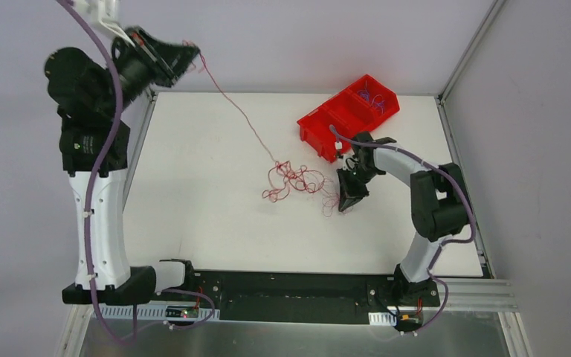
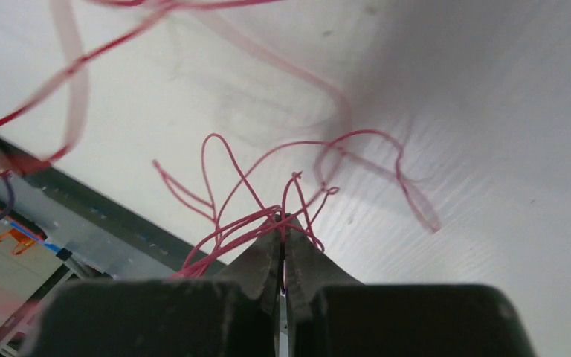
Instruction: Untangle the cables
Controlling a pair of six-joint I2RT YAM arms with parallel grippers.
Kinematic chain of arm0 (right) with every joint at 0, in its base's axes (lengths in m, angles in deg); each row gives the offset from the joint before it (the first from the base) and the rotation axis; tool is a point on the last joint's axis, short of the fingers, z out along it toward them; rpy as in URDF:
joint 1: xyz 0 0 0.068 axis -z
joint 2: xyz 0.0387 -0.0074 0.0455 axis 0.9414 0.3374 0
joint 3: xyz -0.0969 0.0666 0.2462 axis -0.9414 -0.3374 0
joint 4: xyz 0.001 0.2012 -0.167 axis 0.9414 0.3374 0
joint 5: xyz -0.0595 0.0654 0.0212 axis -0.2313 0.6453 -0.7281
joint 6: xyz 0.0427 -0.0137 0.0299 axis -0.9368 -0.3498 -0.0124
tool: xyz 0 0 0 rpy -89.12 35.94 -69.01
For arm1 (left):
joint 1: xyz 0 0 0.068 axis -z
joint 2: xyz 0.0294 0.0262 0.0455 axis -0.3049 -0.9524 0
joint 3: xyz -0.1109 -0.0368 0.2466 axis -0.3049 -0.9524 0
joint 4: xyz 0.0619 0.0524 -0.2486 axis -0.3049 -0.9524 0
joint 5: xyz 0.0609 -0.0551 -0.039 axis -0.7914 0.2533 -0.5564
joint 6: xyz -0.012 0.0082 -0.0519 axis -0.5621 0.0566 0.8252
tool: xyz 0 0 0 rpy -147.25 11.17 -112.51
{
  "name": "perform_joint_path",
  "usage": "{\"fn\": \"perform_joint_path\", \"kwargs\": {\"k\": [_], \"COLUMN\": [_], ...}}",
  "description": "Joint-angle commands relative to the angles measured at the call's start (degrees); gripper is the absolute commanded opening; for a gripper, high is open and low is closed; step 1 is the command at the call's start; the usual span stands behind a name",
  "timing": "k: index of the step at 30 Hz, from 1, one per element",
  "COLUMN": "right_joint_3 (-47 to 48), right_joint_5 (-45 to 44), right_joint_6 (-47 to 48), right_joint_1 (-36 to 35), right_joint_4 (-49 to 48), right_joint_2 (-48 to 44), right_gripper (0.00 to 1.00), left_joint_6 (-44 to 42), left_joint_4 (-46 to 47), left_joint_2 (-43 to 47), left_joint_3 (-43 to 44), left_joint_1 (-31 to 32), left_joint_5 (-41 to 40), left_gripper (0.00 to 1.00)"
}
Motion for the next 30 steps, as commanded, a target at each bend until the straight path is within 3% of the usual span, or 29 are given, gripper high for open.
{"fn": "perform_joint_path", "kwargs": {"k": [1, 3, 6, 10, 12, 13, 16, 18, 21, 30], "right_joint_3": [1.48, 2.03, 1.71, 0.9, 0.69, 0.91, 2.75, 4.21, 5.04, 5.82], "right_joint_5": [9.52, 11.19, 11.49, 12.21, 11.53, 11.21, 11.15, 11.81, 10.02, -3.46], "right_joint_6": [4.46, 5.91, 8.8, 12.97, 14.08, 14.89, 16.44, 15.69, 13.43, 7.46], "right_joint_1": [-0.37, -0.4, -0.34, -0.39, -0.36, -0.4, -0.4, -0.53, -1.58, -4.99], "right_joint_4": [3.58, 4.78, 6.21, 9.41, 10.05, 10.79, 11.89, 11.53, 8.93, -0.01], "right_joint_2": [-9.92, -11.5, -13.42, -16.1, -17.55, -17.91, -18.24, -17.59, -15.47, -8.57], "right_gripper": [0.0, 0.0, 0.0, 0.04, 0.36, 0.46, 0.56, 0.57, 0.55, 0.47], "left_joint_6": [-1.95, -3.3, -7.29, -14.25, -19.59, -22.18, -27.27, -28.64, -29.51, -31.04], "left_joint_4": [-5.22, -7.98, -11.29, -18.44, -23.48, -24.72, -25.13, -25.13, -25.13, -25.01], "left_joint_2": [4.69, 6.34, 6.56, 0.2, -4.97, -7.06, -8.16, -8.54, -9.27, -14.33], "left_joint_3": [-21.93, -33.33, -42.96, -45.27, -42.92, -42.24, -42.19, -42.1, -42.27, -46.18], "left_joint_1": [-0.27, -1.69, -4.01, -7.54, -8.08, -8.06, -7.67, -6.32, -3.64, 6.28], "left_joint_5": [4.99, 4.25, 1.08, -1.05, 1.55, 5.18, 12.95, 14.83, 17.48, 12.0], "left_gripper": [0.0, 0.0, 0.0, 0.03, 0.3, 0.42, 0.58, 0.64, 0.64, 0.66]}}
